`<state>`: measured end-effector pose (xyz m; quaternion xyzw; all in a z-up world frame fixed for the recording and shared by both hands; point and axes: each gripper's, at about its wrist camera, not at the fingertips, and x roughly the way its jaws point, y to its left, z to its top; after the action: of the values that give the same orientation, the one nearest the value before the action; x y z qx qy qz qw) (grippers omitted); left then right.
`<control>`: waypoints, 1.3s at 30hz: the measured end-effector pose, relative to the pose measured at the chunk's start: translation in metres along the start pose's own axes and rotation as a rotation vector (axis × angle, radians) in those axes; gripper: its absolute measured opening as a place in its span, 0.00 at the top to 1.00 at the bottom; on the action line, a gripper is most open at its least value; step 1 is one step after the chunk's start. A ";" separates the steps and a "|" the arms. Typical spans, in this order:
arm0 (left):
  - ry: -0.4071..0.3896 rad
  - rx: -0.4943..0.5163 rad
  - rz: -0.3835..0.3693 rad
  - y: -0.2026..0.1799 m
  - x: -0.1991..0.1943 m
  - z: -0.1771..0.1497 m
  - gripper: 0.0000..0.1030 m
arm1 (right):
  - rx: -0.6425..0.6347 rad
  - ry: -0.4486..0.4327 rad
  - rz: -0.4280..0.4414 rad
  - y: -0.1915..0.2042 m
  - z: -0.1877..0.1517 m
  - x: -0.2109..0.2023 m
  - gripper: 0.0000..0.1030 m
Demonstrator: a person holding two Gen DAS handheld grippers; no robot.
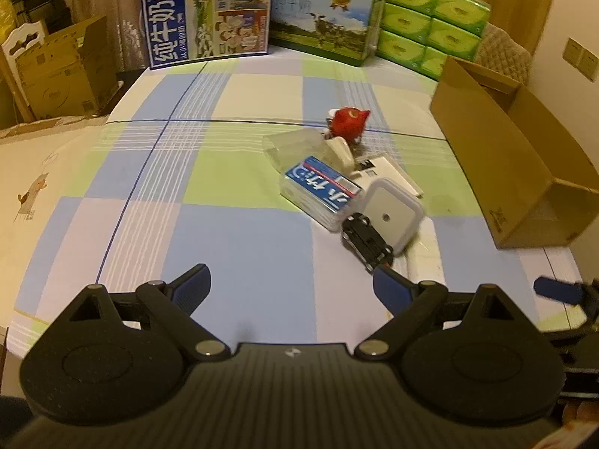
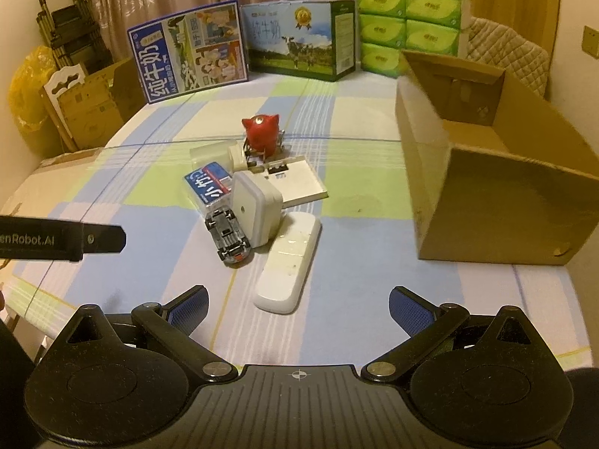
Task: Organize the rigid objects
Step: 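Grasp the black toy car with the left tool while the right tool grasps the white rectangular block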
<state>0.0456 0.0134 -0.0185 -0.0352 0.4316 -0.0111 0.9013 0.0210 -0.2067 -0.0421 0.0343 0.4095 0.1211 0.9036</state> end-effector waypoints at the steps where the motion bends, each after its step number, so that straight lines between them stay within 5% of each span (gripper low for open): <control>1: 0.002 -0.012 -0.003 0.002 0.004 0.001 0.11 | 0.001 0.004 0.003 0.000 0.000 0.004 0.06; 4: -0.002 -0.019 0.000 0.005 0.015 0.004 0.11 | 0.002 0.031 0.018 0.001 0.001 0.021 0.21; 15: 0.060 0.022 -0.032 -0.002 0.054 0.007 0.11 | -0.009 0.088 0.049 0.003 0.006 0.083 0.40; 22: 0.079 0.015 -0.032 -0.001 0.067 0.003 0.11 | -0.036 0.062 0.005 0.003 0.012 0.098 0.46; 27: 0.089 0.007 -0.033 0.003 0.072 0.003 0.11 | -0.066 0.047 -0.022 0.005 0.014 0.100 0.59; 39: 0.087 0.025 -0.059 0.002 0.072 0.001 0.12 | -0.147 0.101 0.065 0.012 0.004 0.086 0.63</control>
<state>0.0917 0.0116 -0.0740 -0.0362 0.4689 -0.0449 0.8814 0.0764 -0.1737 -0.1006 -0.0251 0.4433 0.1816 0.8774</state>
